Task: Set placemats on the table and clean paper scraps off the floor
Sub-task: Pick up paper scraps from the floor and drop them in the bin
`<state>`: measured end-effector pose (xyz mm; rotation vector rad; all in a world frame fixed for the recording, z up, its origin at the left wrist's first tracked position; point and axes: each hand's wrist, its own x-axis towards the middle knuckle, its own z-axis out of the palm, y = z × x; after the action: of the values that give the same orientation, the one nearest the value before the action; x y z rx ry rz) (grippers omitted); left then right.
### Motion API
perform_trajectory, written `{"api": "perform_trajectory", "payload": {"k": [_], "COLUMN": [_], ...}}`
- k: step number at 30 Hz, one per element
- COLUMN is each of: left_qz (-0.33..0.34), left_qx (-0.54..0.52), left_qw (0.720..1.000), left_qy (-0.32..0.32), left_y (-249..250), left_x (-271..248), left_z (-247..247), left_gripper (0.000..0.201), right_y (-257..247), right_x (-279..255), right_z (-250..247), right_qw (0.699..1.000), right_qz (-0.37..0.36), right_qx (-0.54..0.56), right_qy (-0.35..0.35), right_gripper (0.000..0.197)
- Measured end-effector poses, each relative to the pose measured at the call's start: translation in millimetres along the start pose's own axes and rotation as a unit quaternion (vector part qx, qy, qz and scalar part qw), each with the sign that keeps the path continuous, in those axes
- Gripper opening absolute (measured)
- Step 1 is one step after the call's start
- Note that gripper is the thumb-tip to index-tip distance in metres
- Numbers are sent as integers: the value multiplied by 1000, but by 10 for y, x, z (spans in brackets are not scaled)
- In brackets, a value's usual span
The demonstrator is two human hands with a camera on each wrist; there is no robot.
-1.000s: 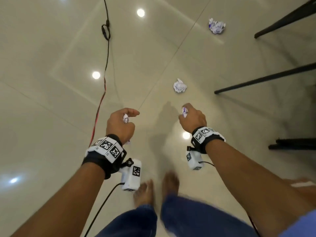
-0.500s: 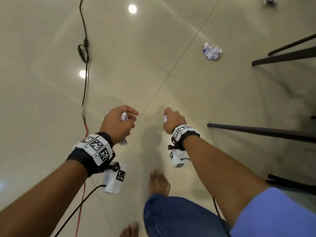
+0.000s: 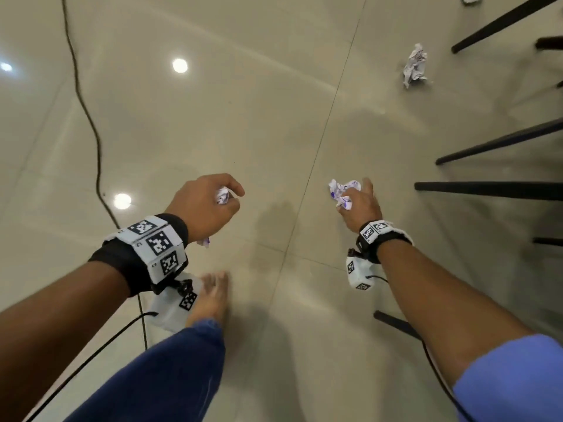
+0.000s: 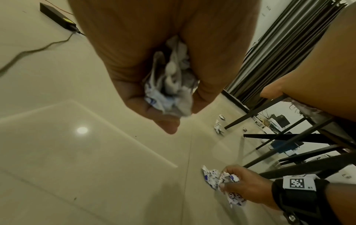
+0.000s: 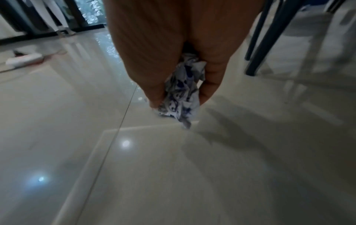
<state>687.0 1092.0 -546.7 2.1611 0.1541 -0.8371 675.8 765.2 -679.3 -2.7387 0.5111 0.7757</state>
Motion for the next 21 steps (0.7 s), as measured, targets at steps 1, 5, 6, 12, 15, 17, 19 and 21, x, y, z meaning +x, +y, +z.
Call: {"api": "perform_trajectory", "payload": {"k": [1,5,6,12,15,17,19,21], "left_qz": [-5,-16,-24,-22,-26,-19,-8,2], "left_qx": [-1,5,13,31,63,88,116,137], "left_qw": [1000,999,998,995,993,990,988,985], "left_qy": [-6,-37,-54,-91,-97,-105,-102,-108], "left_y": [-48,-183,-160,422,969,1428,1925,2458], "left_x": [174,540,568,537,660,898,1211,1700], "left_z": [-43,-169,-220,-787,-1168,-1415,-1597,-1676], "left_gripper": [17,18,17,17,17,18,19,20], "right_y": [-23,-206,-258,-459,-434,-360,-245,-59], "right_x": [143,264,200,-231,-226,-44,193,634], "right_z": [67,249,243,-405,-1009,-1451,-1856,-2268], "right_qw": [999,998,997,985,982,982,977,971], "right_qz": [5,10,22,93,101,104,116,126], "right_qx": [-18,-51,-46,111,123,129,152,185], "right_qy": [-28,-34,-53,-98,-100,-88,-89,-80], "right_gripper": [24,20,21,43,50,26,18,25]}}
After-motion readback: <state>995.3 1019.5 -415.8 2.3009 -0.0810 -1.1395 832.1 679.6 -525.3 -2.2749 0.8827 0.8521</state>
